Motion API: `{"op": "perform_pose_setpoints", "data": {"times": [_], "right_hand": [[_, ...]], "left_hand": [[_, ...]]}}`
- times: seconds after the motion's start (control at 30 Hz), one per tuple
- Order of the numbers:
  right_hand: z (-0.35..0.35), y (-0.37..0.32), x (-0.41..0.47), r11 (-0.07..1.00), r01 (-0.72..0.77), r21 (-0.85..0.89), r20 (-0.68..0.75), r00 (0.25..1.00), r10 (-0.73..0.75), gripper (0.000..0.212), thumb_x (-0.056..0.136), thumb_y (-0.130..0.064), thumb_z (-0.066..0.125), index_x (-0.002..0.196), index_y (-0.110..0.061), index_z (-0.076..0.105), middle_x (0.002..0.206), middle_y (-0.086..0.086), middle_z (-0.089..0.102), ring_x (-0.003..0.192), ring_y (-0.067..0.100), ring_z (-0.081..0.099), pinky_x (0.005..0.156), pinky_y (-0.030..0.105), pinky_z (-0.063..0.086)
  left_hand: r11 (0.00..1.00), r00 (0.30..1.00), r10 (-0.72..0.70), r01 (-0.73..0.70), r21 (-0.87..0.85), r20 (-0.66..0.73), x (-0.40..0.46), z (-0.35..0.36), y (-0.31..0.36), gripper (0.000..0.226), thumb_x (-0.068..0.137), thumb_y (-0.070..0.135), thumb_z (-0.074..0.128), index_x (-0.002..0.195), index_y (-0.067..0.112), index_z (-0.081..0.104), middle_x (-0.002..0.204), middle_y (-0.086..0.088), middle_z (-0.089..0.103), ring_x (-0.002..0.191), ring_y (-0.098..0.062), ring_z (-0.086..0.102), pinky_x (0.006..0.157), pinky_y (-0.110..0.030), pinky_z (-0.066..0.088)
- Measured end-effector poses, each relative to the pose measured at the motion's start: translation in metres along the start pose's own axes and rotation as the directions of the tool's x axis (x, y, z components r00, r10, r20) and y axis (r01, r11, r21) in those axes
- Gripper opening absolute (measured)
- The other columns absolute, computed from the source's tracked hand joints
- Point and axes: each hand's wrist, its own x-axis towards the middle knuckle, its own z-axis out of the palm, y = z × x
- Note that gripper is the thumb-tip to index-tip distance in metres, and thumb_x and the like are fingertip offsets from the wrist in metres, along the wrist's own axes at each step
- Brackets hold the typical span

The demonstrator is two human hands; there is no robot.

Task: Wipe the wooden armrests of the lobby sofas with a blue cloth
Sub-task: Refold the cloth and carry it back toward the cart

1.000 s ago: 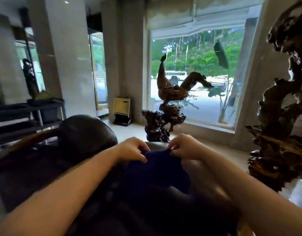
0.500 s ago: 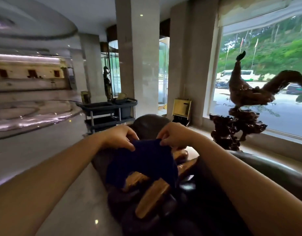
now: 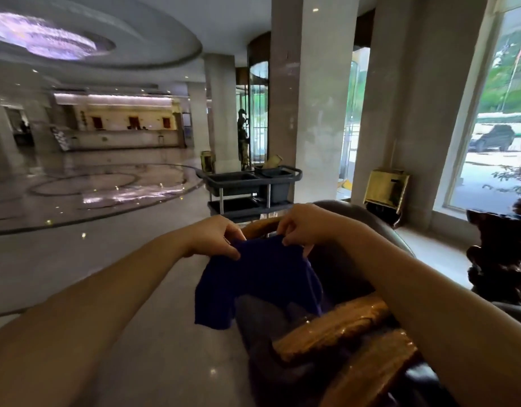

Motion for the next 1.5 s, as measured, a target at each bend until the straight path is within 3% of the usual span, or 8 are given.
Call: {"op": "perform_pose_setpoints", "data": {"times": [0.17,0.33,0.53,0.93,1.1,1.27,1.4,1.5], "right_hand": [[-0.008,0.014,0.137,0.997,0.075,-0.019,0.000,0.997,-0.075,0.018,0.082,-0.014,0.065,0.100,-0.019,0.067,0.082,-0.007,0.058,0.077,0.019,0.067,0.063,0.018,0.047],[-0.009,0.020,0.264,0.989,0.145,-0.020,0.010,0.989,-0.145,0.016,0.082,-0.015,0.064,0.097,-0.021,0.068,0.075,-0.018,0.055,0.068,-0.002,0.055,0.063,0.013,0.039],[0.003,0.013,0.403,0.990,0.141,0.020,0.070,0.987,-0.142,0.015,0.084,-0.015,0.062,0.095,-0.025,0.065,0.083,-0.013,0.059,0.072,0.002,0.060,0.059,0.014,0.045],[0.010,-0.012,0.668,0.998,0.025,0.051,0.007,1.000,-0.025,0.020,0.084,-0.015,0.063,0.103,-0.020,0.066,0.083,-0.012,0.057,0.073,0.004,0.061,0.059,0.014,0.044],[0.028,0.012,0.783,0.999,0.012,0.043,0.046,0.999,-0.013,0.019,0.084,-0.017,0.062,0.102,-0.022,0.065,0.082,-0.013,0.058,0.072,0.002,0.062,0.058,0.012,0.042],[0.025,0.046,0.912,0.996,0.012,0.087,0.027,1.000,-0.015,0.014,0.084,-0.014,0.062,0.086,-0.028,0.063,0.076,-0.012,0.061,0.060,0.003,0.065,0.051,0.011,0.047],[0.008,0.074,1.020,0.997,0.021,0.075,-0.026,0.999,-0.019,0.020,0.084,-0.012,0.062,0.103,-0.015,0.066,0.088,-0.006,0.062,0.066,0.003,0.059,0.069,0.021,0.051],[-0.002,0.091,1.095,0.995,0.013,0.094,-0.026,1.000,-0.010,0.021,0.084,-0.011,0.063,0.104,-0.014,0.066,0.086,-0.008,0.059,0.066,0.002,0.060,0.058,0.016,0.052]], "left_hand": [[0.998,0.995,-0.066,0.067,0.014,-0.069,0.076,-0.069,-0.065,0.024,0.081,0.008,0.064,0.103,0.016,0.064,0.102,-0.005,0.065,0.095,-0.019,0.063,0.080,-0.031,0.054],[0.996,0.991,-0.084,0.085,0.011,-0.102,0.141,-0.128,-0.141,0.023,0.081,0.008,0.064,0.101,0.019,0.064,0.105,-0.004,0.065,0.096,-0.015,0.062,0.086,-0.033,0.053],[0.997,0.991,-0.075,0.075,-0.003,-0.109,0.212,-0.192,-0.245,0.027,0.081,0.007,0.063,0.106,0.015,0.064,0.106,-0.006,0.065,0.096,-0.017,0.063,0.087,-0.035,0.053],[0.994,1.000,0.016,-0.014,0.111,-0.015,0.359,-0.363,-0.420,0.028,0.082,0.009,0.061,0.109,0.018,0.062,0.104,0.002,0.063,0.098,-0.012,0.060,0.088,-0.027,0.048],[0.995,1.000,0.014,-0.015,0.101,0.003,0.445,-0.394,-0.505,0.025,0.082,0.010,0.062,0.105,0.020,0.062,0.106,0.001,0.064,0.098,-0.012,0.061,0.088,-0.028,0.049],[0.996,1.000,0.007,-0.006,0.089,-0.014,0.553,-0.447,-0.577,0.027,0.081,0.012,0.063,0.108,0.018,0.064,0.102,0.003,0.063,0.093,-0.008,0.059,0.075,-0.016,0.047],[0.995,0.999,-0.011,0.015,0.097,-0.036,0.642,-0.503,-0.621,0.028,0.081,0.011,0.064,0.108,0.016,0.063,0.105,0.001,0.063,0.094,-0.010,0.059,0.081,-0.022,0.046],[0.996,0.998,-0.003,0.008,0.089,-0.056,0.701,-0.542,-0.656,0.028,0.081,0.011,0.063,0.108,0.017,0.063,0.104,0.002,0.062,0.095,-0.010,0.058,0.082,-0.022,0.046]]}}
